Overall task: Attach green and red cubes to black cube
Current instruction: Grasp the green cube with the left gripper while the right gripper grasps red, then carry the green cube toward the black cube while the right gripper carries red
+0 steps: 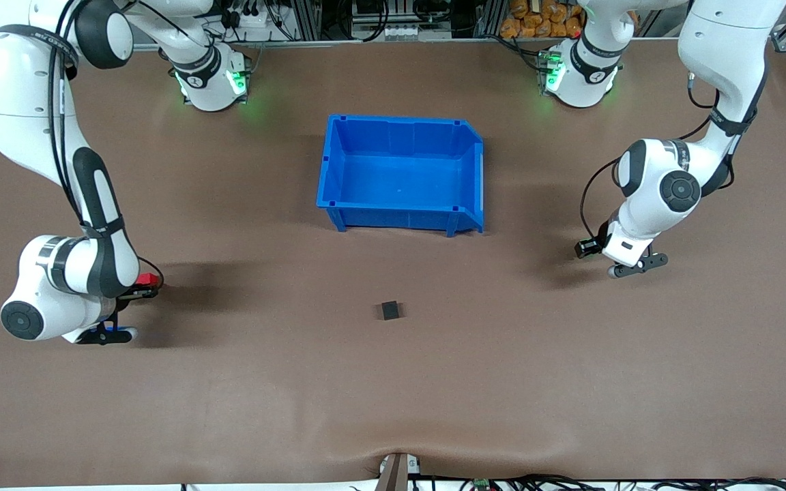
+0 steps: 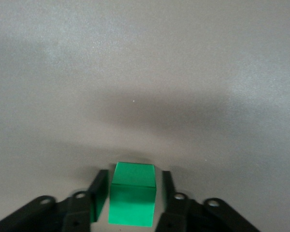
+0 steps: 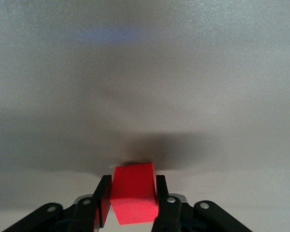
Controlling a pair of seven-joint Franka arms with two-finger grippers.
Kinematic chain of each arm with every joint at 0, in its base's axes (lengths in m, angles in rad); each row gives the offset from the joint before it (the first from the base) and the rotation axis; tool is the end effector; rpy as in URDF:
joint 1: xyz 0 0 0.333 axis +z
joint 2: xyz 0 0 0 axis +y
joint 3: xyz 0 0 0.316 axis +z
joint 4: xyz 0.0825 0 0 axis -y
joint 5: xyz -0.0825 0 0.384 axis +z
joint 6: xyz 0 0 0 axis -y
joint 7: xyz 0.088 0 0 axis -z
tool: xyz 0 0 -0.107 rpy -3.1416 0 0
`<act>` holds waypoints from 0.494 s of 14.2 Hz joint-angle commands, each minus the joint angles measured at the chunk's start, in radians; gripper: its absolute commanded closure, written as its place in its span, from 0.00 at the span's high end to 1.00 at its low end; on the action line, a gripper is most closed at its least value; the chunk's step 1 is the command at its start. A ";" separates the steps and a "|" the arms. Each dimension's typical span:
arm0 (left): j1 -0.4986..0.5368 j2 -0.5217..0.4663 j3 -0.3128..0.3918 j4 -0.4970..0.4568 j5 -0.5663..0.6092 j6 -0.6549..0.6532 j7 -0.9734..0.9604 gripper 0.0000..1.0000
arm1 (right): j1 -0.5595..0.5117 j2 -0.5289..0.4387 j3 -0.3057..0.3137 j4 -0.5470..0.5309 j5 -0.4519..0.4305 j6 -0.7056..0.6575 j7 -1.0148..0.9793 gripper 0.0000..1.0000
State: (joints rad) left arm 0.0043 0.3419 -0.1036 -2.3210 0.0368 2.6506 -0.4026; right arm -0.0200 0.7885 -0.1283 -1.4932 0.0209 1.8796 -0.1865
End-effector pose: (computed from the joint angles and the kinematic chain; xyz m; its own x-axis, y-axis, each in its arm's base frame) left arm 0.5179 -0.0544 0.1931 0.9619 0.2729 -0.0159 0.2731 -0.9619 0.0124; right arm 0.6614 -0.0860 0.1795 0.9187 0.0429 -0.3926 0.0475 -0.9989 0.0021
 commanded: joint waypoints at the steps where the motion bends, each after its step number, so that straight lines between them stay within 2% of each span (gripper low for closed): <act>1: -0.007 0.003 -0.005 -0.003 0.015 0.012 -0.059 0.12 | -0.023 0.001 0.013 -0.001 -0.018 0.006 -0.030 0.00; 2: -0.007 0.003 -0.005 -0.003 0.015 0.014 -0.073 0.00 | -0.023 0.001 0.015 0.005 -0.018 0.004 -0.027 0.00; 5: -0.007 0.002 -0.007 0.000 0.015 0.012 -0.116 0.00 | -0.015 -0.011 0.015 0.057 -0.002 -0.029 -0.011 0.00; 7: -0.007 -0.001 -0.007 0.000 0.015 0.012 -0.117 0.00 | -0.014 -0.008 0.015 0.135 0.020 -0.133 0.063 0.00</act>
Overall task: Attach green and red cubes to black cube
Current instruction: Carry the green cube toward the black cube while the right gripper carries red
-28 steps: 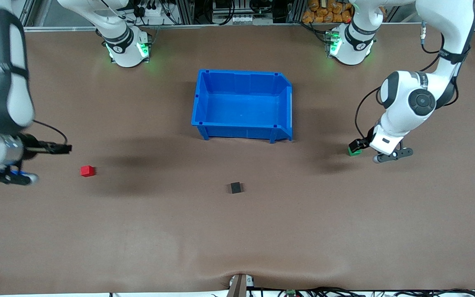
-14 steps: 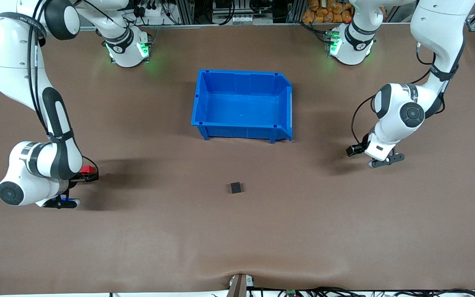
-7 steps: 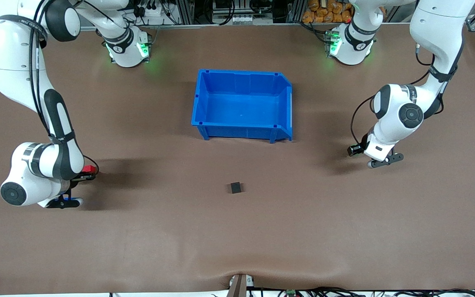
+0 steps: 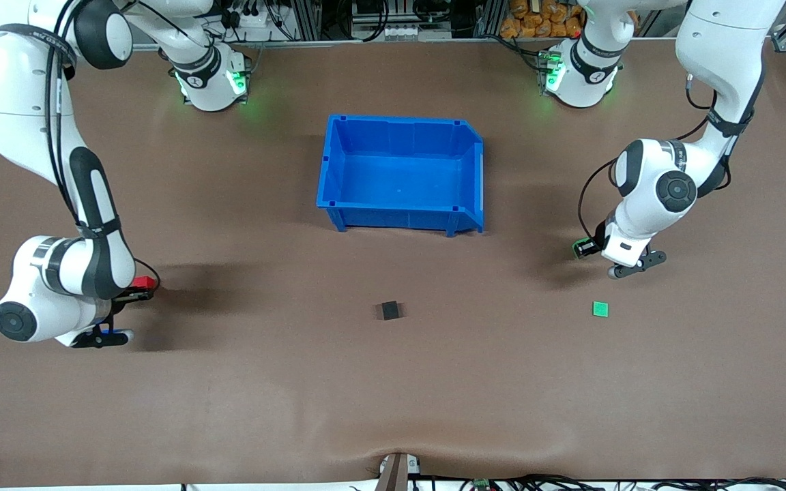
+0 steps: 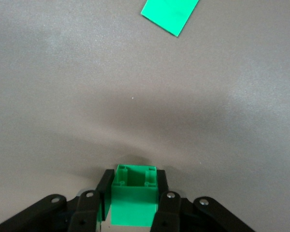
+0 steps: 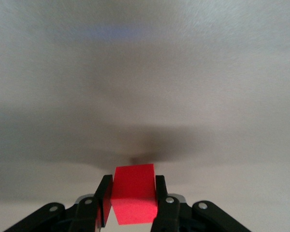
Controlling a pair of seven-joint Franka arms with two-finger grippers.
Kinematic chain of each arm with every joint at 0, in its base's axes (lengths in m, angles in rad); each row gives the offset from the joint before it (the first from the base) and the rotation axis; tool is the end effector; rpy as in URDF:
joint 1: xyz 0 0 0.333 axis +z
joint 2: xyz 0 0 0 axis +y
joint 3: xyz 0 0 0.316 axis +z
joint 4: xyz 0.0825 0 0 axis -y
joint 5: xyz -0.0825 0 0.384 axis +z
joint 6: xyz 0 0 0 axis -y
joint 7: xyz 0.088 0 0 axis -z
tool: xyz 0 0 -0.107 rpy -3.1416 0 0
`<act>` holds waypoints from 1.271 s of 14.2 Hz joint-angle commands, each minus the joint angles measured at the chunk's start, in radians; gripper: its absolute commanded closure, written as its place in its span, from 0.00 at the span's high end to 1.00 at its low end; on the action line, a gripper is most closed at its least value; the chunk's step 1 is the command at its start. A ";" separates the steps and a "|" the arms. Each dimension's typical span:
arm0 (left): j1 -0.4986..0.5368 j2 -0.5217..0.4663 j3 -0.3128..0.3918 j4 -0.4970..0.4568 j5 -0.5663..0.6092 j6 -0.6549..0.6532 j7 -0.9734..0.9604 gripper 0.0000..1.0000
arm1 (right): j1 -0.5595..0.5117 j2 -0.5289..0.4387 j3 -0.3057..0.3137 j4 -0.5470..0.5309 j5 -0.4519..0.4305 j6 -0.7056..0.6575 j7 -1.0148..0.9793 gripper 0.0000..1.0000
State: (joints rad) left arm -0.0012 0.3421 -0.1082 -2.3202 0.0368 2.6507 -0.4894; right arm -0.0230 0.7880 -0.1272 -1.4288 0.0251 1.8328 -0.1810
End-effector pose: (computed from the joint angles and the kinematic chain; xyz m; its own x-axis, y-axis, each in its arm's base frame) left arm 0.5176 -0.0597 0.1934 0.9381 0.3460 -0.0168 0.3463 -0.9380 0.0128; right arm 0.6751 -0.0864 0.2030 0.9262 0.0362 -0.3754 0.0400 -0.9992 0.0024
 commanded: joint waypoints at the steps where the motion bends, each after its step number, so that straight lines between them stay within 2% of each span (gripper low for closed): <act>1: -0.002 -0.003 -0.002 0.001 0.015 0.011 -0.031 0.00 | -0.011 -0.010 0.015 0.097 0.065 -0.131 0.131 0.00; 4: -0.002 -0.005 -0.002 0.001 0.015 0.009 -0.031 0.00 | 0.020 -0.012 0.017 0.183 0.191 -0.268 0.347 0.00; 7: -0.002 -0.006 -0.002 0.002 0.015 0.008 -0.032 0.00 | 0.075 -0.012 0.020 0.200 0.297 -0.279 0.605 0.00; 10: -0.002 -0.008 -0.002 0.007 0.015 0.005 -0.058 0.00 | 0.101 -0.007 0.020 0.197 0.481 -0.267 0.822 0.00; 12: -0.003 -0.011 -0.005 0.013 0.015 0.003 -0.136 0.00 | 0.144 -0.003 0.020 0.188 0.548 -0.209 0.999 0.00; 14: -0.006 -0.011 -0.005 0.016 0.015 0.002 -0.155 0.00 | 0.187 -0.001 0.021 0.159 0.575 -0.117 1.168 0.00; 16: -0.005 -0.014 -0.007 0.018 0.015 0.002 -0.211 0.00 | 0.244 0.000 0.023 0.119 0.590 0.007 1.227 0.00; 18: -0.006 -0.011 -0.021 0.041 0.015 0.002 -0.349 0.00 | 0.288 0.010 0.024 0.097 0.631 0.115 1.314 0.00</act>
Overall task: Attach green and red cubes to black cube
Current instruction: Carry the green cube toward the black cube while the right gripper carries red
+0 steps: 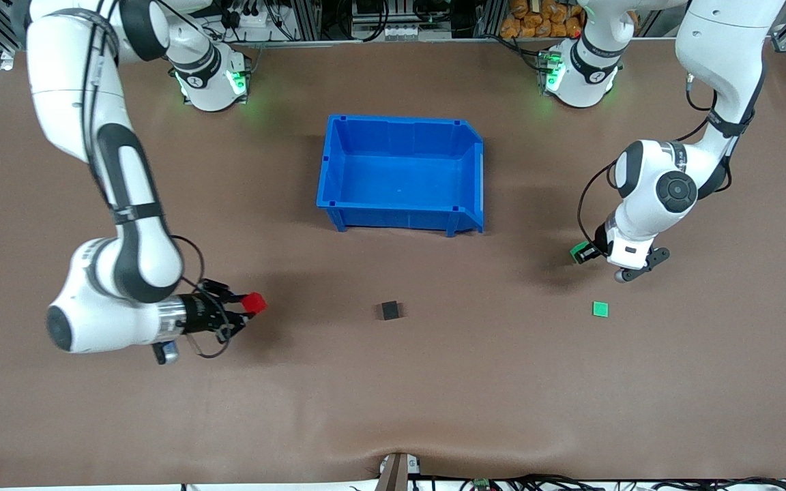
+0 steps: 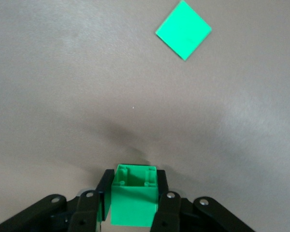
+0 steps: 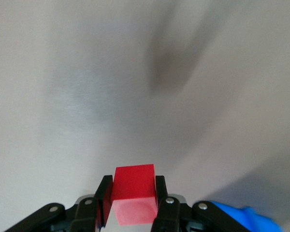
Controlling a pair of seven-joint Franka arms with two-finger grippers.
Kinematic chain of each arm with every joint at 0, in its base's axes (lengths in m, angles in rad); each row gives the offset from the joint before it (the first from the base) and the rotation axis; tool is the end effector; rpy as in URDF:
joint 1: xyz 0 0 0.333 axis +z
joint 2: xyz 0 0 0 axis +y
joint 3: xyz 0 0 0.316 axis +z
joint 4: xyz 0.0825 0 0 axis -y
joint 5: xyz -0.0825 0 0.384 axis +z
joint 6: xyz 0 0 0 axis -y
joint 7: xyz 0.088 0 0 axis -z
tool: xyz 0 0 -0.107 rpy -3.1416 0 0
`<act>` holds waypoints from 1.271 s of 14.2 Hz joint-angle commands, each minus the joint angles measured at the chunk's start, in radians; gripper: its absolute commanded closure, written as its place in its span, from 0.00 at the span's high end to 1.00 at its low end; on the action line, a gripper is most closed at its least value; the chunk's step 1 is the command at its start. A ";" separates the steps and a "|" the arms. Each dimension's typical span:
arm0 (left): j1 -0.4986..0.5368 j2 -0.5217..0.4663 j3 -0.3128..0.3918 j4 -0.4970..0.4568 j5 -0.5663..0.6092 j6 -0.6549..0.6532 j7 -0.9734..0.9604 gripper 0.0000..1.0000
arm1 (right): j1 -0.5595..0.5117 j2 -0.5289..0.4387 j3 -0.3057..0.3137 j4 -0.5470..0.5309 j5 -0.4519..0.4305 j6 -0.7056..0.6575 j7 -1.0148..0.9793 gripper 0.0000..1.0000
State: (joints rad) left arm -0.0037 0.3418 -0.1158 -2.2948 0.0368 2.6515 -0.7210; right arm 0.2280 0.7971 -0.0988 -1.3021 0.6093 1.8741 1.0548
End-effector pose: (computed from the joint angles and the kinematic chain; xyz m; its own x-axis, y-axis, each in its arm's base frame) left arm 0.5274 -0.0659 0.2025 0.8386 0.5448 -0.0003 0.5446 -0.8382 0.0275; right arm 0.7107 0.1526 0.2592 0.3474 -0.7903 -0.5047 -0.9139 -0.4058 0.0064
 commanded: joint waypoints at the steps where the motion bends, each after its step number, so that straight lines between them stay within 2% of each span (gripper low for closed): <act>1: -0.006 -0.004 -0.025 0.030 0.015 0.001 -0.196 0.00 | 0.060 0.010 -0.006 -0.035 0.082 0.094 0.115 0.00; 2: -0.010 0.002 -0.037 0.050 0.015 -0.002 -0.272 0.00 | 0.094 0.019 -0.006 -0.042 0.107 0.121 0.151 0.00; 5: -0.050 0.026 -0.045 0.122 0.015 -0.060 -0.443 0.00 | 0.190 0.027 -0.006 -0.097 0.112 0.320 0.270 0.00; 10: -0.162 0.078 -0.045 0.202 0.006 -0.074 -0.721 0.00 | 0.303 0.117 -0.006 -0.063 0.112 0.532 0.476 0.00; 18: -0.266 0.196 -0.050 0.349 0.000 -0.074 -1.032 0.00 | 0.408 0.152 -0.006 -0.046 0.110 0.612 0.599 0.00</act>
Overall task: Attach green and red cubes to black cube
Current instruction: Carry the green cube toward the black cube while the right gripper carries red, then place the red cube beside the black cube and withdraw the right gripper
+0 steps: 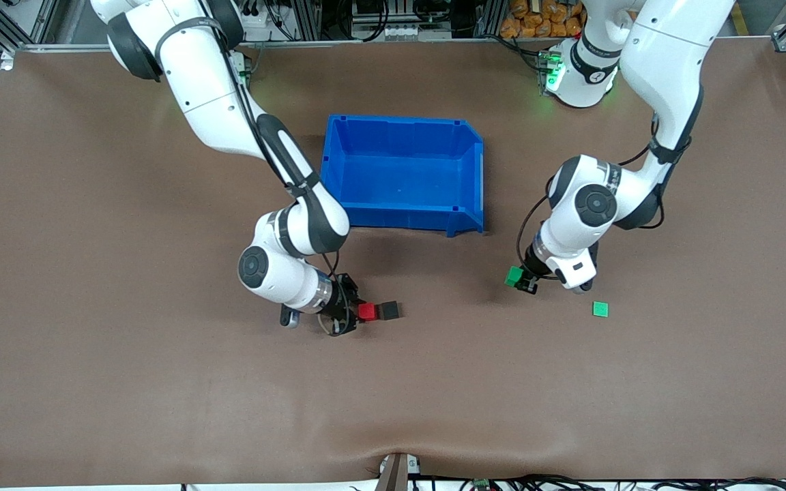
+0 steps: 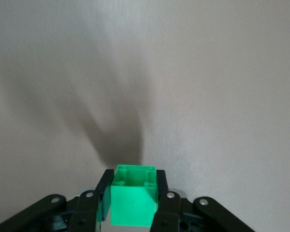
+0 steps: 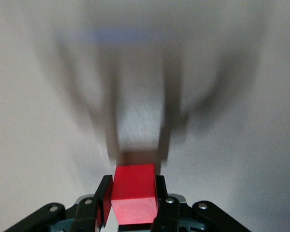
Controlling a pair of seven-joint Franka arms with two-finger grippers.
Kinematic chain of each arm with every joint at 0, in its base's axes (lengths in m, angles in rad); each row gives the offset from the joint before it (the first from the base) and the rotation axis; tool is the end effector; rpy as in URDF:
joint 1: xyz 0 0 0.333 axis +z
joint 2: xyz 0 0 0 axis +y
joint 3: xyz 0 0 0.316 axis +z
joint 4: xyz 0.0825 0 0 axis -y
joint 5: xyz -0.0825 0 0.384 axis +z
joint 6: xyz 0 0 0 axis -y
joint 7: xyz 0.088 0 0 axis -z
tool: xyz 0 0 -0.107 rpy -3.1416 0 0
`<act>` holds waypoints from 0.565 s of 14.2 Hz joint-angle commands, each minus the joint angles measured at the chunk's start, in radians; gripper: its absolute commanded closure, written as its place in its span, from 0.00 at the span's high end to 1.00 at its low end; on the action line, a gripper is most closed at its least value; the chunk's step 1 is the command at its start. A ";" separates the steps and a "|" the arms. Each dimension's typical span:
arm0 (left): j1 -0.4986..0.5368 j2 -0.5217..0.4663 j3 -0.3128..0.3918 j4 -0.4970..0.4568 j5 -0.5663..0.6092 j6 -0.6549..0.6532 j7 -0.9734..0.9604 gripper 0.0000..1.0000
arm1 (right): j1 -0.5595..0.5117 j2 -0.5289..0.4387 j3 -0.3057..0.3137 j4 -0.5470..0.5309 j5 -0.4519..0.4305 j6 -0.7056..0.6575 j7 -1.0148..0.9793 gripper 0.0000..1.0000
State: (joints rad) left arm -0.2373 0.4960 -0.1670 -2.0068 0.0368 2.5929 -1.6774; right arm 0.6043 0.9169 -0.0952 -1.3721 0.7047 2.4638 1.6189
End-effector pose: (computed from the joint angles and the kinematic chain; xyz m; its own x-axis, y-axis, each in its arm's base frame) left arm 0.5674 -0.2402 0.2179 0.3021 0.9509 -0.0671 0.9509 -0.2957 0.0910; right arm 0.6471 0.3789 0.1810 0.0025 -0.9014 -0.4329 -0.9983 0.0229 -0.0533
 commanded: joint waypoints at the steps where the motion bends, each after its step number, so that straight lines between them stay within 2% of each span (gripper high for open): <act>1: -0.046 0.059 0.001 0.086 0.000 -0.016 -0.117 0.00 | 0.038 0.034 -0.009 0.028 0.012 0.044 0.054 0.00; 2: -0.068 0.078 0.001 0.112 0.000 -0.016 -0.169 0.00 | 0.041 0.037 -0.011 0.031 0.004 0.050 0.050 0.00; 3: -0.082 0.100 0.001 0.146 0.000 -0.016 -0.217 0.00 | 0.046 0.036 -0.012 0.033 -0.011 0.049 0.038 0.35; 4: -0.097 0.120 0.000 0.175 0.000 -0.016 -0.250 0.00 | 0.049 0.036 -0.011 0.033 -0.046 0.049 0.032 0.99; 8: -0.144 0.194 -0.002 0.278 -0.008 -0.016 -0.385 0.00 | 0.017 -0.010 -0.026 0.033 -0.164 0.040 0.013 1.00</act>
State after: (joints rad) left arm -0.3597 0.6347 -0.1706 -1.8132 0.0362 2.5929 -1.9939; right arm 0.6432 0.9237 -0.1067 -1.3613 0.5871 2.5137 1.6445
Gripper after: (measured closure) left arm 0.608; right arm 0.247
